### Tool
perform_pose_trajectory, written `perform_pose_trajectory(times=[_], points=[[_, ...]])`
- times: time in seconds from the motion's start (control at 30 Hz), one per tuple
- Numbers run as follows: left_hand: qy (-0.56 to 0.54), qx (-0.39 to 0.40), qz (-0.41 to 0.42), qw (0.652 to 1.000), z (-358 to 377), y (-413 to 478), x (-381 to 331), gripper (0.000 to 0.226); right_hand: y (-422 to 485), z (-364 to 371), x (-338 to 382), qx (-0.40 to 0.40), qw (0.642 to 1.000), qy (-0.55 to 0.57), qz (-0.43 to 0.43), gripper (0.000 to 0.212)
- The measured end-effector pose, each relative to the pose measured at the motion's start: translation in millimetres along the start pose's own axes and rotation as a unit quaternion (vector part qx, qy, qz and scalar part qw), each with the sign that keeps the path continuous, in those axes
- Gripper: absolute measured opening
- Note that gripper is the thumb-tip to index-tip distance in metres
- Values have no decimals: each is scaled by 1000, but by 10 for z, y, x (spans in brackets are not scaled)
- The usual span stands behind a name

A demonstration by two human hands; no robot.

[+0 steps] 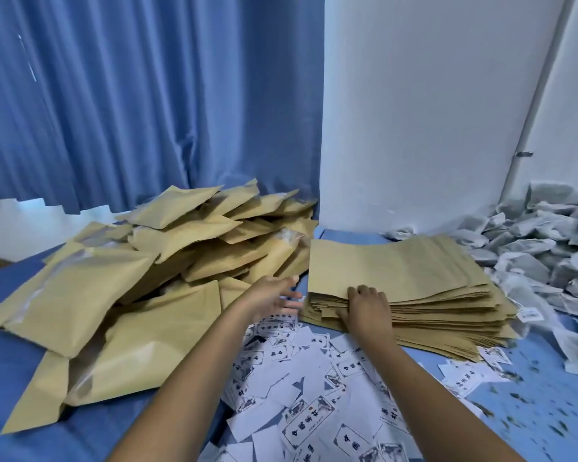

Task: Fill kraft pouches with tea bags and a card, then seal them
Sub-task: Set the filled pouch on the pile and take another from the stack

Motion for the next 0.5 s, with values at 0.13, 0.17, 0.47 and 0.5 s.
perform_pose_trajectory(times=[0.13, 0.17, 0.47, 0.5], points=[[8, -40, -18, 999, 315, 59, 25, 47, -230, -191, 14, -76, 997, 22, -17, 19], [19, -75, -4, 997, 346, 93, 39, 43, -308, -240, 48, -101, 993, 53, -44, 15], [276, -139, 3, 951, 185, 163, 399, 38, -797, -487, -1077, -206, 903, 323, 195, 35], [296, -121, -9, 947, 187, 136, 444, 46, -845, -461, -1345, -183, 874, 353, 278, 49]])
Point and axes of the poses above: each hand's wrist, its own y-axis towards the middle knuckle, its own z-axis out of the palm, x = y × z, the point moved 6 cm from there along y, towards the middle knuckle, and after that the axes turned 8 degrees about y, right-handed, at the moved point
